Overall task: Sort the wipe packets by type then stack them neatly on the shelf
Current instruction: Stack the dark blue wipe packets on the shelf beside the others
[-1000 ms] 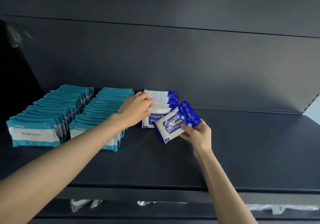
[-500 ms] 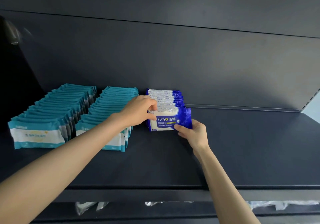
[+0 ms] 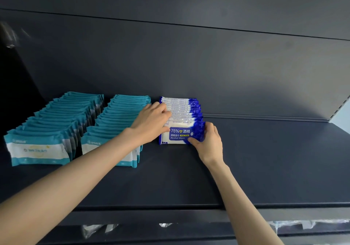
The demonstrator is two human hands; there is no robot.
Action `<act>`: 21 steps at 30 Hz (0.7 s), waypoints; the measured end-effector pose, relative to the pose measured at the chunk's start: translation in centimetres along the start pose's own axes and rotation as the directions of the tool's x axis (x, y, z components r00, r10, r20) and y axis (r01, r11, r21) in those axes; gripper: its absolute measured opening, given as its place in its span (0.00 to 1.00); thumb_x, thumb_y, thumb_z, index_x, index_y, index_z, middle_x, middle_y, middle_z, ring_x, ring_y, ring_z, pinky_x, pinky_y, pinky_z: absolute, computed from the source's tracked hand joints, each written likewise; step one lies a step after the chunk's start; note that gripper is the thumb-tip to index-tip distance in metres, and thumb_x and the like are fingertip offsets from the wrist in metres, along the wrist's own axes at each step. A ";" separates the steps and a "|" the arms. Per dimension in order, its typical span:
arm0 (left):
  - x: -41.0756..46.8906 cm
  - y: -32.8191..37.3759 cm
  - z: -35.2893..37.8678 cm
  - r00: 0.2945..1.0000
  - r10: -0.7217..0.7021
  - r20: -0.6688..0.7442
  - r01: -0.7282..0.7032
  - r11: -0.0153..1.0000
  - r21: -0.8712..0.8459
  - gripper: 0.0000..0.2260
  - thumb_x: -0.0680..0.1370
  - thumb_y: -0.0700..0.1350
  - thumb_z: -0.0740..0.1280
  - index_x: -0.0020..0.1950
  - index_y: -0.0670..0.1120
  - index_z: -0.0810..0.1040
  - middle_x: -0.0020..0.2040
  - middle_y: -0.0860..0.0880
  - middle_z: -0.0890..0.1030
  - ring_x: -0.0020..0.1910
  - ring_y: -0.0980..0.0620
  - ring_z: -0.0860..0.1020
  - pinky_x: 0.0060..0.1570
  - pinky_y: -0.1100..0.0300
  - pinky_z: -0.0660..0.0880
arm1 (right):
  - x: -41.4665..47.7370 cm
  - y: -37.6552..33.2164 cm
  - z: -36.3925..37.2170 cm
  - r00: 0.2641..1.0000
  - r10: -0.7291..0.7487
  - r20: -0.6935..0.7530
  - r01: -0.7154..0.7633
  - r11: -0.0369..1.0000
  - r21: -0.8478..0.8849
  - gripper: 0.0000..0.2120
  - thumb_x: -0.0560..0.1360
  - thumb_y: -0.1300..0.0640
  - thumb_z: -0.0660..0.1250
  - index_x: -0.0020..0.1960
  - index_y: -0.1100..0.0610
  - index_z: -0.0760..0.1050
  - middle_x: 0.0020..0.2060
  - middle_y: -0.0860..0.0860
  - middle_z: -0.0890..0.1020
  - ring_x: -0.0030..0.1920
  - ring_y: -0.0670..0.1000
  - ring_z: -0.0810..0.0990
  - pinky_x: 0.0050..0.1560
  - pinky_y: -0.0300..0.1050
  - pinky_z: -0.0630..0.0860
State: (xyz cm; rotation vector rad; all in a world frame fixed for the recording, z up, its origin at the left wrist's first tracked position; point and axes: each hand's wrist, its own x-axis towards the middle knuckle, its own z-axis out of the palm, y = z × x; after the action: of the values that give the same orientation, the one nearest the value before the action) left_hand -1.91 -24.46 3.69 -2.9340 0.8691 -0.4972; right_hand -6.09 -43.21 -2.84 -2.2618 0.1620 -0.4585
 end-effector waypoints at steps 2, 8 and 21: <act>-0.1 -0.1 -0.1 1.000 0.003 -0.008 -0.003 1.000 -0.001 0.17 0.77 0.54 0.66 0.61 0.45 0.75 0.58 0.50 0.72 0.57 0.51 0.68 0.56 0.58 0.63 | -0.1 -0.1 0.1 1.000 -0.013 -0.003 0.013 0.999 -0.051 0.25 0.70 0.53 0.74 0.62 0.57 0.68 0.55 0.51 0.74 0.55 0.53 0.74 0.50 0.48 0.73; -0.1 -0.3 -0.1 1.000 0.007 0.023 -0.007 1.000 0.010 0.19 0.77 0.53 0.65 0.64 0.45 0.72 0.62 0.49 0.72 0.61 0.50 0.70 0.60 0.56 0.65 | 0.3 -0.5 0.4 0.999 -0.048 -0.023 0.043 0.984 -0.172 0.31 0.70 0.52 0.74 0.67 0.58 0.64 0.62 0.53 0.70 0.61 0.55 0.70 0.54 0.49 0.72; 1.1 -0.1 0.3 0.995 0.035 0.095 -0.049 0.987 0.154 0.18 0.80 0.52 0.62 0.67 0.46 0.70 0.66 0.50 0.73 0.65 0.49 0.71 0.63 0.52 0.66 | 1.0 -1.1 0.0 0.977 -0.171 0.126 0.210 0.865 -0.456 0.35 0.77 0.46 0.65 0.77 0.50 0.51 0.77 0.51 0.50 0.73 0.58 0.56 0.68 0.54 0.61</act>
State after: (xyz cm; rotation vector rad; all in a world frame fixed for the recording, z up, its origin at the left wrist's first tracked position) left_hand -0.93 -25.03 3.77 -2.7670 0.8387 -0.4047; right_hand -5.17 -42.75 -1.70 -2.7862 0.0019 -0.4665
